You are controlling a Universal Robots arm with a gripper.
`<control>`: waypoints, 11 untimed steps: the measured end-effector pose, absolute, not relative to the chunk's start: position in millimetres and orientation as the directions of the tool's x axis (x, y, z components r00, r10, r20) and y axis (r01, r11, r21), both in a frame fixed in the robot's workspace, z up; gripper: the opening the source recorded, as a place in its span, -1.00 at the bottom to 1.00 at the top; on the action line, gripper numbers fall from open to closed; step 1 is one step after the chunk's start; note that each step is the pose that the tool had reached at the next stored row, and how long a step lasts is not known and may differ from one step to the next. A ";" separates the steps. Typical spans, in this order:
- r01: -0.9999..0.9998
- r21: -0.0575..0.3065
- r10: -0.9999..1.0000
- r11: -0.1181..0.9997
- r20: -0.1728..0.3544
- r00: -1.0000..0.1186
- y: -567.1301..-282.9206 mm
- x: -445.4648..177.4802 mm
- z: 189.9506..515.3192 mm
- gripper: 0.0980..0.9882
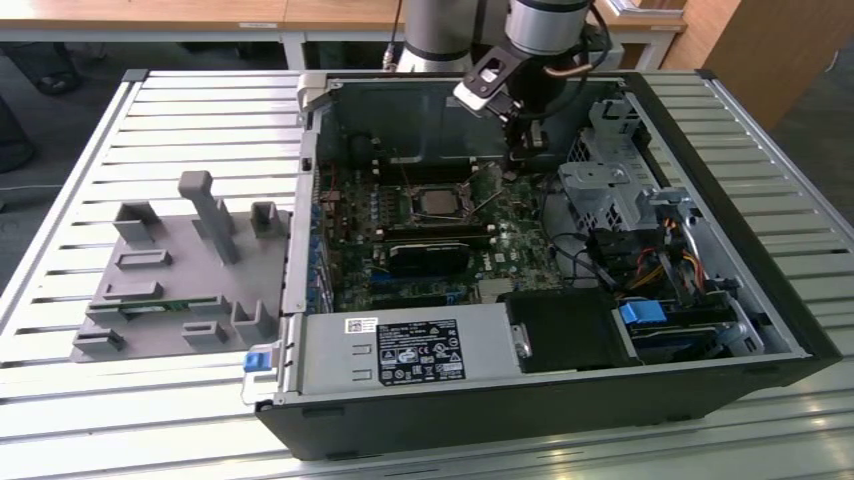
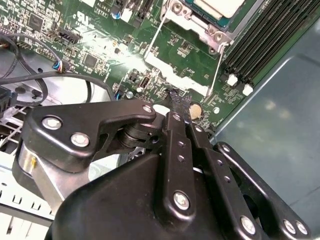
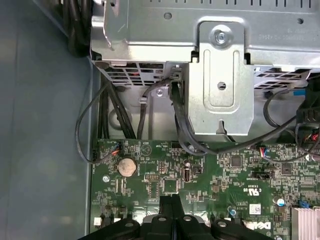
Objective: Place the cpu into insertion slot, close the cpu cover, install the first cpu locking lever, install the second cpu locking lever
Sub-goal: 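Close the cpu cover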
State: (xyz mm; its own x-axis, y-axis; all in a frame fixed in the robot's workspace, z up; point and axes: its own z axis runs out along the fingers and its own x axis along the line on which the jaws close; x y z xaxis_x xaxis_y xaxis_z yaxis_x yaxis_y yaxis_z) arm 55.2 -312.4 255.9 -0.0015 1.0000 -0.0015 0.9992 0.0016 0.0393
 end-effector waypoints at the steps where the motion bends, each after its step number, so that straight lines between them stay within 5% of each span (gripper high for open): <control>1: 0.999 0.039 1.000 0.002 -0.002 -0.002 -312.3 56.4 255.3 -0.98; 11: 1.000 0.031 1.000 0.002 -0.005 -0.002 -310.9 60.7 243.4 -0.98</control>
